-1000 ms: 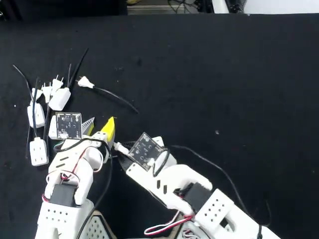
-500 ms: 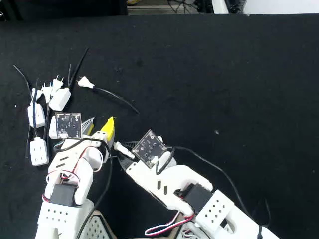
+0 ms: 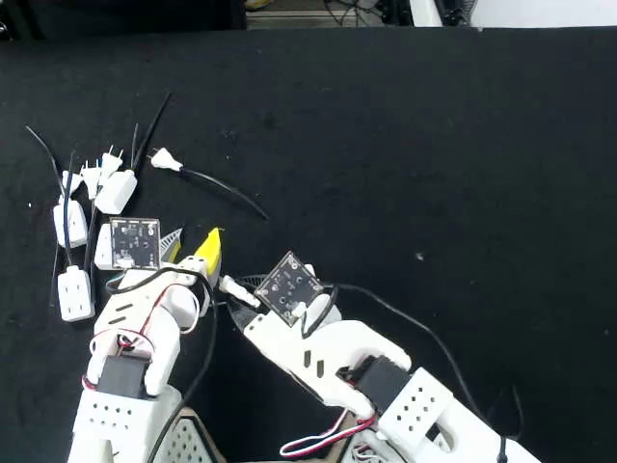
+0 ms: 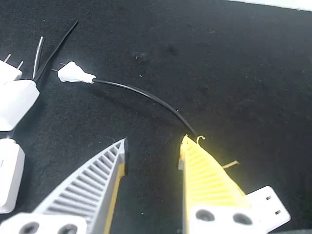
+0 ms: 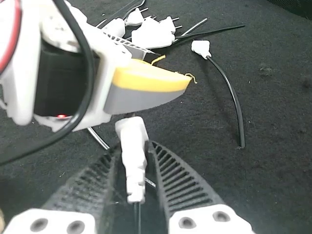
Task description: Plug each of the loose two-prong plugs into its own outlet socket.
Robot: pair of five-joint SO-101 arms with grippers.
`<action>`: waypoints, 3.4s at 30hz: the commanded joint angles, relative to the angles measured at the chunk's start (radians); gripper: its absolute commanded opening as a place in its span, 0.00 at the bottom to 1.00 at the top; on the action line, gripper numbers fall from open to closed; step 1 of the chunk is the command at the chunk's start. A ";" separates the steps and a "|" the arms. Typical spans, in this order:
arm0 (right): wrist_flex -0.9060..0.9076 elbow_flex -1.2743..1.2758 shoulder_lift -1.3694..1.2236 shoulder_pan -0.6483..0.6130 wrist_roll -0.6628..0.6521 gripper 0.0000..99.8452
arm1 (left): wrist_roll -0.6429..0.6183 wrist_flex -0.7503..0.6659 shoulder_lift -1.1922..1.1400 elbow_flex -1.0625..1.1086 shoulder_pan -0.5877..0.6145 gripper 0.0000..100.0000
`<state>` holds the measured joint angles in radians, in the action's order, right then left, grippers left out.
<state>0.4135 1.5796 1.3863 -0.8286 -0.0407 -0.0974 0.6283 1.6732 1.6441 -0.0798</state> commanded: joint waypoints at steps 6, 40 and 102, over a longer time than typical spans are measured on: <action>-0.017 -0.033 0.067 0.061 0.015 0.01 | 0.026 -0.072 -0.279 -0.090 -0.045 0.18; 0.333 -0.302 -0.156 0.350 -0.068 0.01 | 0.026 -0.040 -0.358 -0.189 0.143 0.18; 1.344 -1.739 -1.650 0.434 0.106 0.01 | 0.034 -0.129 -0.348 -0.091 0.177 0.18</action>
<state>1.7254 -0.1128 -0.2846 -0.3529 0.0468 -0.0744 0.5163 1.3203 1.5597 0.1059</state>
